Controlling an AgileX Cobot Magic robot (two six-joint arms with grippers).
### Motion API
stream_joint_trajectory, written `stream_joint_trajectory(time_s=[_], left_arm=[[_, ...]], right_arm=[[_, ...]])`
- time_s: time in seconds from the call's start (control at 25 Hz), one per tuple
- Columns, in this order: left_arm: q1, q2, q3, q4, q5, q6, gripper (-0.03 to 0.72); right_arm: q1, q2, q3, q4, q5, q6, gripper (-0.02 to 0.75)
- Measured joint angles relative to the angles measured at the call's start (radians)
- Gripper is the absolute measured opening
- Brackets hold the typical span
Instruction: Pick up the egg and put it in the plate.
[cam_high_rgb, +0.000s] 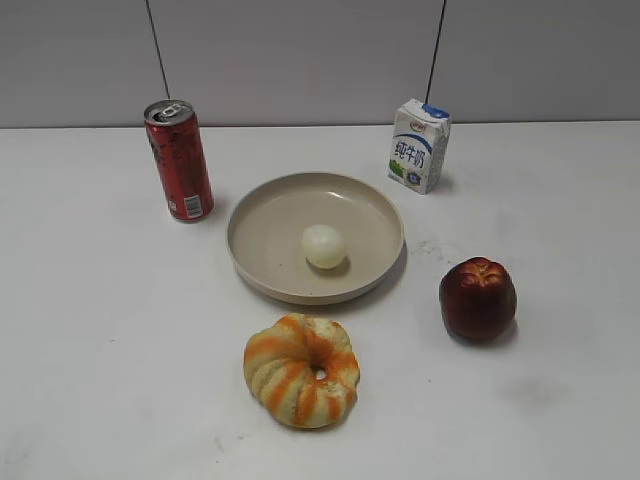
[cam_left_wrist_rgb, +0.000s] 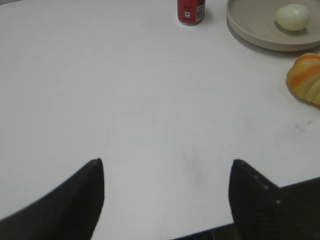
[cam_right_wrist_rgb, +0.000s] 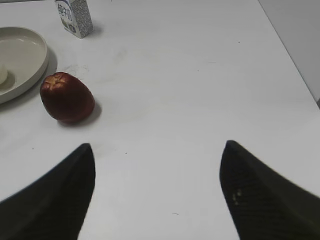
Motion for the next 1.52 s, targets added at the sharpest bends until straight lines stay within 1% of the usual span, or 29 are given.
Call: stream_joint_trajectory(time_s=[0.16, 0.48, 0.68, 1.08, 1.2, 1.4, 1.52], left_arm=[[0.0, 0.0, 0.007, 0.001, -0.011, 0.0, 0.589], [0.0, 0.0, 0.036, 0.002, -0.109, 0.0, 0.587], [0.0, 0.0, 0.048, 0.0, -0.13, 0.0, 0.585], [0.003, 0.0, 0.048, 0.0, -0.134, 0.0, 0.528], [0.035, 0.0, 0.048, 0.0, -0.134, 0.0, 0.505], [0.139, 0.0, 0.048, 0.0, -0.135, 0.0, 0.482], [0.166, 0.0, 0.048, 0.0, -0.137, 0.0, 0.462]], right_arm=[[0.0, 0.0, 0.0, 0.0, 0.0, 0.0, 0.587], [0.0, 0.0, 0.0, 0.0, 0.0, 0.0, 0.587], [0.0, 0.0, 0.0, 0.0, 0.0, 0.0, 0.587], [0.0, 0.0, 0.0, 0.0, 0.0, 0.0, 0.587], [0.0, 0.0, 0.0, 0.0, 0.0, 0.0, 0.587], [0.0, 0.0, 0.0, 0.0, 0.0, 0.0, 0.587], [0.0, 0.0, 0.0, 0.0, 0.0, 0.0, 0.587]])
